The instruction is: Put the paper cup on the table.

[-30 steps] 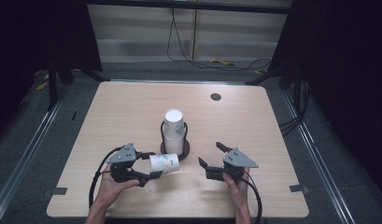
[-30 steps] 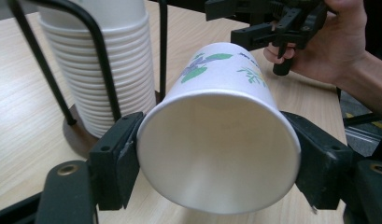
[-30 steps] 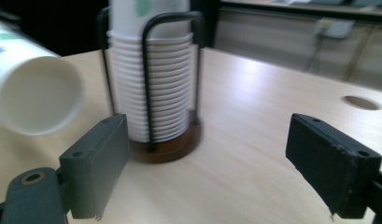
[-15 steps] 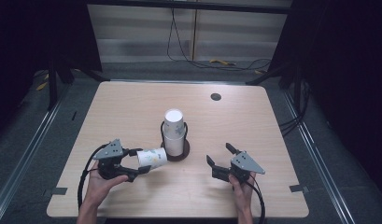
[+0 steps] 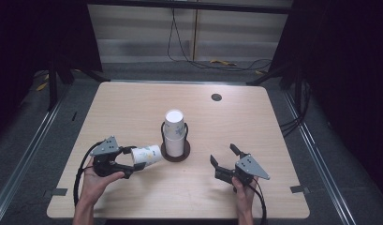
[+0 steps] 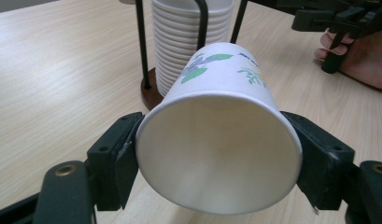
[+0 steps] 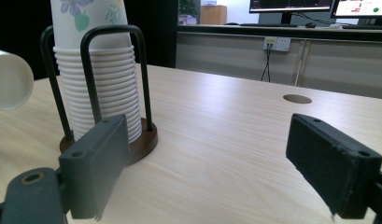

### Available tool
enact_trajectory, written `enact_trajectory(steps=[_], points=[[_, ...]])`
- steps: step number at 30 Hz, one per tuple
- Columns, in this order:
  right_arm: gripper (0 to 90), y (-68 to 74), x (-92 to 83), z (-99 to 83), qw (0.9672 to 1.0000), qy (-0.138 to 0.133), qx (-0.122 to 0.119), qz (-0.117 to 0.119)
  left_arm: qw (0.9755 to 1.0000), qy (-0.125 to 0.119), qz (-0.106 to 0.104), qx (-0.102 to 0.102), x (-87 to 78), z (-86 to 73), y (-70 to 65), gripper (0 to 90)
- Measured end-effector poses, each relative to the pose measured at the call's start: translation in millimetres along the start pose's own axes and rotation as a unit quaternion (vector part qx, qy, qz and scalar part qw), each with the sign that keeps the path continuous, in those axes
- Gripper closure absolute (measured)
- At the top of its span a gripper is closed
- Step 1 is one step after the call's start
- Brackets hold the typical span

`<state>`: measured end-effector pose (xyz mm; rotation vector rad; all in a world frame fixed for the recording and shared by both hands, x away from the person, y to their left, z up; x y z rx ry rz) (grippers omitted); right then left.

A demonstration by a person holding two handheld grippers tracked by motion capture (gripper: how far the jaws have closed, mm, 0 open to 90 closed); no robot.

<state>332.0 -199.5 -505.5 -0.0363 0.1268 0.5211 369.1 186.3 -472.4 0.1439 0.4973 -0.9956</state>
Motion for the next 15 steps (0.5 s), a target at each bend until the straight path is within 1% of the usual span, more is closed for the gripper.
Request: enact_trajectory(steps=[1,3,5,7,8,9,11,12,13,15], points=[[12.8,-1.0,-0.8,-0.1,1.0,-0.003,0.003,0.0,1.0,0.002,0.005,0.002,-0.7,0.4,2.0,25.2],[12.8,-1.2,-1.6,-0.1,0.9999,-0.008,0.006,-0.001,0.9999,0.004,0.007,-0.007,-1.7,0.9,4.2,25.3],[12.9,0.3,-1.6,-0.2,1.0,-0.008,-0.001,-0.005,0.9998,0.011,0.012,-0.007,-3.0,2.3,8.1,25.3],[12.9,0.7,-2.7,-0.3,0.9999,-0.011,-0.004,-0.007,0.9996,0.017,0.024,-0.006,-3.8,5.4,10.8,25.3],[12.9,0.6,-3.1,-0.4,0.9998,-0.015,-0.003,-0.009,0.9995,0.02,0.023,-0.006,-3.7,6.4,11.1,25.3],[12.9,0.5,-3.4,-0.4,0.9998,-0.016,-0.003,-0.01,0.9995,0.022,0.024,-0.004,-3.5,8.0,12.3,25.3],[12.9,0.8,-3.6,-0.4,0.9998,-0.018,-0.004,-0.009,0.9991,0.028,0.033,-0.001,-3.1,11.4,16.1,25.2],[13.0,0.7,-3.4,-0.4,0.9998,-0.017,-0.004,-0.009,0.9989,0.03,0.036,-0.003,-2.9,13.2,17.5,25.2],[13.0,0.5,-3.5,-0.4,0.9998,-0.017,-0.004,-0.01,0.9989,0.031,0.034,-0.003,-2.8,15.9,19.6,25.2],[13.1,0.5,-4.3,-0.5,0.9997,-0.021,-0.003,-0.009,0.9986,0.036,0.038,0.002,-3.0,18.9,22.2,25.2]])
Point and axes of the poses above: each handheld gripper's, and its own axes: x roughly forward along the jaws, z roughly out of its top, y roughly to its left, the point moved 3 cm from there along x, roughly forward along the jaws, and after that the axes turned 4 degrees about z, right-handed, at the moved point
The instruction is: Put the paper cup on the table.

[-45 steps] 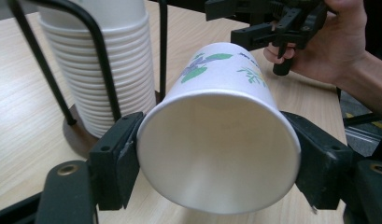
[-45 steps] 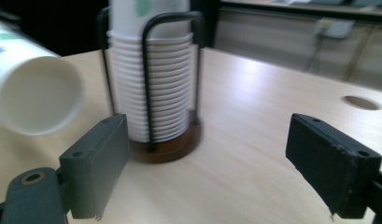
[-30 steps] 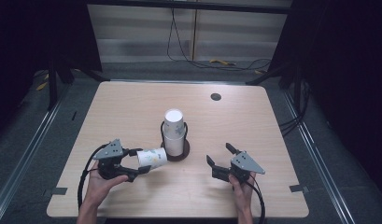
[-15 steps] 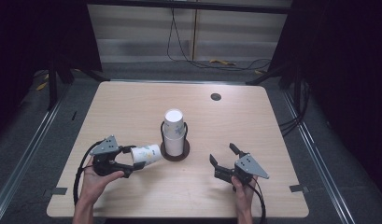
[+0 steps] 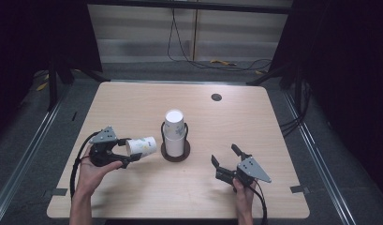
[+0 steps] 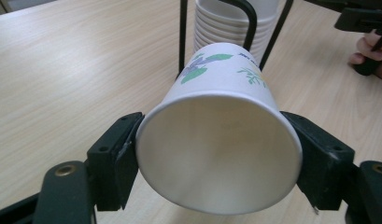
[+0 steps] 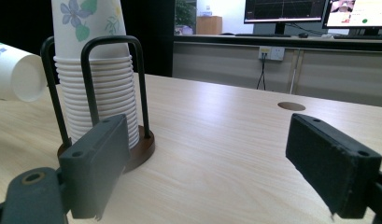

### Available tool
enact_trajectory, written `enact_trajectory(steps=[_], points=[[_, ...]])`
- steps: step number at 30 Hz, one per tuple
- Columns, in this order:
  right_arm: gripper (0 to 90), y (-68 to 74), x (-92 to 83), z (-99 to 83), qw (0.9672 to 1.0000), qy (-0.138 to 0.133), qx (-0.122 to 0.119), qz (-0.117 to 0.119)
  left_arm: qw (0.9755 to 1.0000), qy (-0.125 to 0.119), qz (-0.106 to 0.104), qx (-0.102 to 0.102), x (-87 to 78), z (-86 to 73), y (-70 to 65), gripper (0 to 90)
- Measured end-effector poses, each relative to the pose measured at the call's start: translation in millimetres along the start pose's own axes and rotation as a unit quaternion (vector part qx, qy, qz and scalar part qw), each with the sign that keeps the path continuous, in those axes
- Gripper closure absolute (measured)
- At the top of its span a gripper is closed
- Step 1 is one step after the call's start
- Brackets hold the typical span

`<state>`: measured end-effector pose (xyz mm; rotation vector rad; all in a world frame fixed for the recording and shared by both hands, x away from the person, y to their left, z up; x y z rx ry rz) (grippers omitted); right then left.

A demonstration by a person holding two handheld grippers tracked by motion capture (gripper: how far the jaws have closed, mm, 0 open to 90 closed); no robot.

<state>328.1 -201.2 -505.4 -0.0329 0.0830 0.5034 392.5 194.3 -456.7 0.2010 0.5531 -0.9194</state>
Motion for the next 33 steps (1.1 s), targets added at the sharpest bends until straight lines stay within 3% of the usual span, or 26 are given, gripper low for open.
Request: enact_trajectory(steps=[2,4,13,17,18,25,33], points=[[13.2,0.2,-1.7,-0.2,1.0,-0.008,0.003,-0.001,0.9999,0.01,-0.002,-0.007,0.6,0.7,2.4,25.2],[13.3,0.1,-2.8,-0.3,0.9999,-0.015,0.001,-0.001,0.9996,0.026,0.01,-0.003,1.3,2.4,5.7,25.2],[13.9,0.9,-1.9,-0.2,0.9999,-0.01,-0.003,0.002,0.9973,0.07,0.023,0.006,4.2,15.5,22.1,25.2],[14.5,1.2,-0.8,-0.1,1.0,-0.005,-0.005,0.004,0.9963,0.083,0.025,-0.002,5.3,16.4,26.4,25.2],[14.5,0.9,-1.1,-0.1,1.0,-0.007,-0.002,0.005,0.9956,0.091,0.024,0.005,5.0,16.3,28.8,25.2],[14.2,0.1,-2.8,-0.3,0.9999,-0.015,0.001,0.0,0.9922,0.122,0.026,-0.006,5.7,18.7,37.6,25.2],[14.2,0.2,-2.8,-0.4,0.9999,-0.017,0.002,-0.004,0.986,0.164,0.028,0.005,7.0,21.7,41.7,25.2]])
Point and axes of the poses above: each handheld gripper's, and its own axes: x roughly forward along the jaws, z roughly out of its top, y roughly to its left, the point moved 3 cm from there along x, roughly forward along the jaws, and after that the axes turned 4 degrees about z, right-handed, at the moved point
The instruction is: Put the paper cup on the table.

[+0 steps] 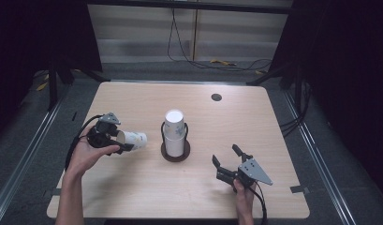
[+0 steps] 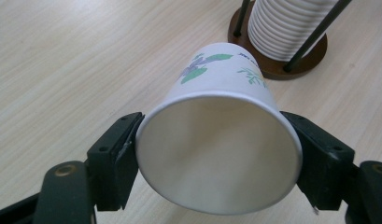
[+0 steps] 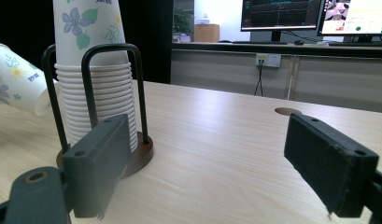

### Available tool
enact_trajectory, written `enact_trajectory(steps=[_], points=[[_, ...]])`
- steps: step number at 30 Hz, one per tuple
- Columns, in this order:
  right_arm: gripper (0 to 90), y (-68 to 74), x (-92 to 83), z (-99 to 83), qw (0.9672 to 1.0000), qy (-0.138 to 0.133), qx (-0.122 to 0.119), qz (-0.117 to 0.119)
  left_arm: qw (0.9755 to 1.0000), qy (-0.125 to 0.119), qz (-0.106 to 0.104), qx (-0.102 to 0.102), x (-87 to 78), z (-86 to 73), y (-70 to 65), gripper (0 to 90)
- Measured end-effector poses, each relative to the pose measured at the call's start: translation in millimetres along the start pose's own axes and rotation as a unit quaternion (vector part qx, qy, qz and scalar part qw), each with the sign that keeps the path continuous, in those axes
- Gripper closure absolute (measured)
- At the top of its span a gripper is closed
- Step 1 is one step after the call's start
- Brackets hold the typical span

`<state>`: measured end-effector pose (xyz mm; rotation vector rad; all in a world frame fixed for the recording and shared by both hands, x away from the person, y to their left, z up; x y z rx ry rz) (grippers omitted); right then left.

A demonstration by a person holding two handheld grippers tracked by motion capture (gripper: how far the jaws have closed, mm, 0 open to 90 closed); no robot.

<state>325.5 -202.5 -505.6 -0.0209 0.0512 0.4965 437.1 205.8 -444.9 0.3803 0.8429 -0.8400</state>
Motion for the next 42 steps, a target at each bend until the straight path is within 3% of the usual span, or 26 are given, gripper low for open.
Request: enact_trajectory(steps=[14,20,23,32,33,39,42], points=[[14.2,0.0,-0.6,0.0,1.0,-0.001,-0.001,0.002,0.9972,0.071,0.004,0.024,2.6,17.6,-1.0,24.9],[14.2,0.0,-0.5,0.0,1.0,-0.001,-0.002,0.003,0.9924,0.117,0.008,0.037,7.1,19.4,-0.2,24.4],[14.4,0.0,-0.5,0.0,1.0,-0.001,-0.002,0.002,0.9892,0.138,0.02,0.044,7.9,19.8,0.2,24.2],[14.6,0.0,-0.3,0.0,1.0,-0.001,-0.002,0.001,0.9887,0.141,0.015,0.048,13.1,20.9,-1.1,23.5],[14.6,0.1,-0.3,0.0,1.0,-0.001,-0.001,0.001,0.9898,0.136,0.016,0.039,14.4,21.0,-1.5,23.5],[14.6,0.1,-0.3,0.0,1.0,-0.001,-0.001,0.001,0.989,0.143,0.017,0.034,21.7,21.8,2.2,23.3],[14.7,0.1,-0.2,0.0,1.0,-0.001,-0.001,0.002,0.9908,0.133,0.018,0.023,25.1,23.5,4.6,22.9]])
Point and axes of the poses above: each handheld gripper's, and its own axes: x roughly forward along the jaws, z roughly out of its top, y roughly to its left, the point moved 3 cm from there along x, roughly forward along the jaws, and after that the axes turned 4 degrees about z, right-handed, at the moved point
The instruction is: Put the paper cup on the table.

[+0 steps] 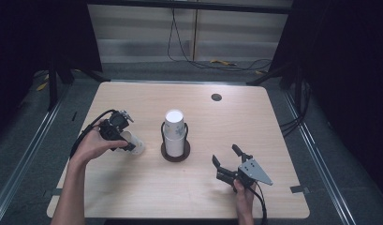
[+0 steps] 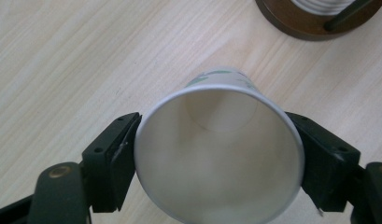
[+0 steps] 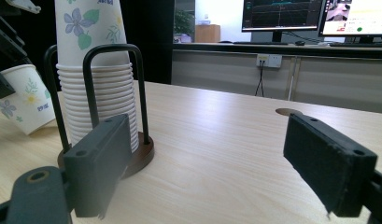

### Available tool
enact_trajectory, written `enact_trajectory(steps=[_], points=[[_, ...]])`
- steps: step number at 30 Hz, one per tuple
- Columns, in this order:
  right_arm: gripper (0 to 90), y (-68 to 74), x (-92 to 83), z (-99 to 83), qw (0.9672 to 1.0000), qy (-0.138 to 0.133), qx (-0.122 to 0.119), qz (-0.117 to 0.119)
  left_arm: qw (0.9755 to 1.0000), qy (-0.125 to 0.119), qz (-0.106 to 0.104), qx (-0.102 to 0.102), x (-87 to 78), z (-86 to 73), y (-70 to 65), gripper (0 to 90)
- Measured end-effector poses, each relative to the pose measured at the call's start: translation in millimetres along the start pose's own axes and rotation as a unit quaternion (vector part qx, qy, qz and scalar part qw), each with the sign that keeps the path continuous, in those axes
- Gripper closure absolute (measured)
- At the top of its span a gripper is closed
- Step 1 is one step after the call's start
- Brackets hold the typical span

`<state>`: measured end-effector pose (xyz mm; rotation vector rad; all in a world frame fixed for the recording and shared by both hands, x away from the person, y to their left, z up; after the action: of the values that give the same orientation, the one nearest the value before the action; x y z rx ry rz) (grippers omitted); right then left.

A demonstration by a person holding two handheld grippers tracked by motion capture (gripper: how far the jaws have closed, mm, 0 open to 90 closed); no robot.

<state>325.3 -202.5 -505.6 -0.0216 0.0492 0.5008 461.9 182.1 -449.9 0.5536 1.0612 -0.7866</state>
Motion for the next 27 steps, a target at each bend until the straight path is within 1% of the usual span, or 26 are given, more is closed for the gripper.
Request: enact_trajectory(steps=[1,2,3,4,6,7,8,10,12,15,17,18,19,20,21,22,26,27], points=[[14.7,-0.1,-0.1,0.0,1.0,0.0,0.0,0.0,1.0,0.002,-0.001,-0.002,0.3,0.5,0.6,23.0],[14.8,0.0,-0.1,0.0,1.0,0.0,-0.001,-0.001,1.0,0.003,0.003,0.003,0.5,1.5,1.6,22.9],[14.8,0.0,0.0,0.0,1.0,0.0,0.0,0.0,1.0,0.001,0.004,-0.001,1.4,2.5,1.1,22.9],[14.9,0.0,-0.1,0.0,1.0,0.001,0.0,0.0,1.0,0.0,0.007,0.001,1.9,3.8,1.6,22.8],[14.9,0.0,-0.2,0.0,1.0,0.001,-0.001,-0.002,0.9998,-0.001,0.017,-0.001,3.2,6.6,1.6,22.6],[14.9,-0.1,-0.3,0.1,1.0,0.001,-0.002,-0.001,0.9997,-0.003,0.023,-0.008,5.1,8.7,0.9,22.2],[14.9,0.0,-0.1,0.0,1.0,0.001,0.0,0.0,0.9997,-0.005,0.024,-0.009,6.1,10.4,0.8,22.2],[14.9,-0.1,0.0,0.0,1.0,0.0,-0.001,-0.001,0.9998,0.002,0.022,-0.004,6.4,13.4,0.9,22.3],[14.9,-0.1,-0.3,0.0,1.0,0.0,-0.002,0.0,0.9997,0.004,0.024,0.001,5.6,15.1,0.6,22.7],[14.9,-0.1,-0.4,0.0,1.0,0.0,-0.001,0.0,0.9995,-0.005,0.03,-0.009,2.5,16.7,1.3,22.7],[14.9,-0.1,-0.5,0.0,1.0,-0.001,-0.001,0.0,0.9996,-0.002,0.028,-0.008,2.6,17.1,2.3,22.3],[14.9,-0.1,-0.5,0.0,1.0,-0.001,-0.001,0.0,0.9995,0.001,0.031,-0.008,2.8,17.4,2.5,22.3],[14.9,-0.2,-0.5,0.0,1.0,0.0,-0.001,0.0,0.9995,-0.001,0.032,-0.007,3.5,17.9,3.0,22.2],[15.0,-0.2,-0.5,0.0,1.0,0.0,-0.001,0.0,0.9995,-0.003,0.032,-0.005,4.4,18.3,3.1,22.1],[15.0,-0.2,-0.5,0.0,1.0,-0.001,-0.001,-0.001,0.9996,-0.001,0.027,-0.006,5.4,18.6,2.5,22.1],[15.0,-0.1,-0.5,0.0,1.0,-0.001,-0.001,-0.001,0.9996,0.001,0.027,-0.007,6.8,18.7,2.2,22.0],[15.0,-0.2,-0.4,0.0,1.0,-0.001,-0.001,-0.001,0.9995,-0.004,0.03,-0.008,9.6,18.7,3.4,20.9],[15.0,-0.2,-0.5,0.0,1.0,0.0,-0.001,0.0,0.9995,-0.006,0.03,-0.005,9.8,19.0,3.3,20.7]])
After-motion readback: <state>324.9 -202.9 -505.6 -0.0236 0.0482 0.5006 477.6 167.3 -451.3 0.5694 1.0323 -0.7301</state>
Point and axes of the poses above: each handheld gripper's, and its own axes: x roughly forward along the jaws, z roughly out of its top, y roughly to its left, the point moved 3 cm from there along x, roughly forward along the jaws, and after that the axes turned 4 degrees about z, right-handed, at the moved point
